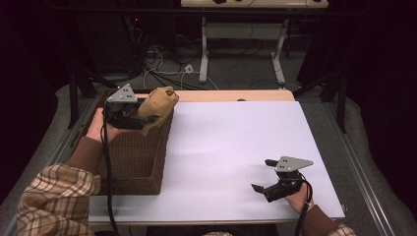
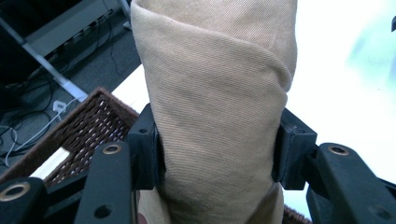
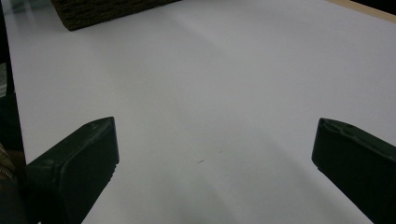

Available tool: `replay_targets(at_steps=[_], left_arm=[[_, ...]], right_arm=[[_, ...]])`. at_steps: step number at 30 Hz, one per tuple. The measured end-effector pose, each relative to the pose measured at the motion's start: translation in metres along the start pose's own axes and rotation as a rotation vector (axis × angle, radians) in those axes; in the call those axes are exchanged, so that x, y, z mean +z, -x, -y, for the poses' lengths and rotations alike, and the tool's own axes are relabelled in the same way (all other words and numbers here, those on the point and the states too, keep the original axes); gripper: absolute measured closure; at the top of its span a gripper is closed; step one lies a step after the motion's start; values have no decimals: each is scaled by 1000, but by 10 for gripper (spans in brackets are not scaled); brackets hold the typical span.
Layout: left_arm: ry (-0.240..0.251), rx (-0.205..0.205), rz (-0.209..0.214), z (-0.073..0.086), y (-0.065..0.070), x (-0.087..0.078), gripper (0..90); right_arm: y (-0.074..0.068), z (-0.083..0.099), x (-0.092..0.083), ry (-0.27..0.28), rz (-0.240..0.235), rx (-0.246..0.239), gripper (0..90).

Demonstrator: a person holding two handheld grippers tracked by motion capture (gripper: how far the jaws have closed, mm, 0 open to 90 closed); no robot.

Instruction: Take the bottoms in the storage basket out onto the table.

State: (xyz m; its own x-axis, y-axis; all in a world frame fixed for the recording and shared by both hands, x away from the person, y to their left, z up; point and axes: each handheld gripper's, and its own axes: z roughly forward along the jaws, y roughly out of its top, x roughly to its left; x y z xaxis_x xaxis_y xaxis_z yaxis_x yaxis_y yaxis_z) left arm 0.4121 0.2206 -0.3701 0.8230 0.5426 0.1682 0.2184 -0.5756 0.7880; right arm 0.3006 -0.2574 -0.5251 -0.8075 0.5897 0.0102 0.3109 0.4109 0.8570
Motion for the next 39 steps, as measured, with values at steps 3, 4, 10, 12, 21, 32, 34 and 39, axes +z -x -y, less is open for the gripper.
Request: replay_targets(at_steps=[3,4,10,12,21,32,34,39], left_arm=[[0,12,11,-5,3,5,457],[1,13,14,-6,4,7,457],[8,40,39,-19,10,16,456],[7,50,46,-22,12,18,456],[-3,82,93,-34,25,38,456],[-55,83,121,-42,42,61,454],[-67,80,128,-43,46,65,453],[-90,99,148,-44,58,76,452]], right_arm=[[0,0,0,1,0,0,0],[0,0,0,1,1,1,0],[0,0,0,1,2,1,0],[0,0,0,3,0,2,0],[0,0,0,3,0,2,0],[0,0,0,0,0,0,0],[0,0,0,-3,-1,-2,0],[1,0,1,-7,-1,-1,0]])
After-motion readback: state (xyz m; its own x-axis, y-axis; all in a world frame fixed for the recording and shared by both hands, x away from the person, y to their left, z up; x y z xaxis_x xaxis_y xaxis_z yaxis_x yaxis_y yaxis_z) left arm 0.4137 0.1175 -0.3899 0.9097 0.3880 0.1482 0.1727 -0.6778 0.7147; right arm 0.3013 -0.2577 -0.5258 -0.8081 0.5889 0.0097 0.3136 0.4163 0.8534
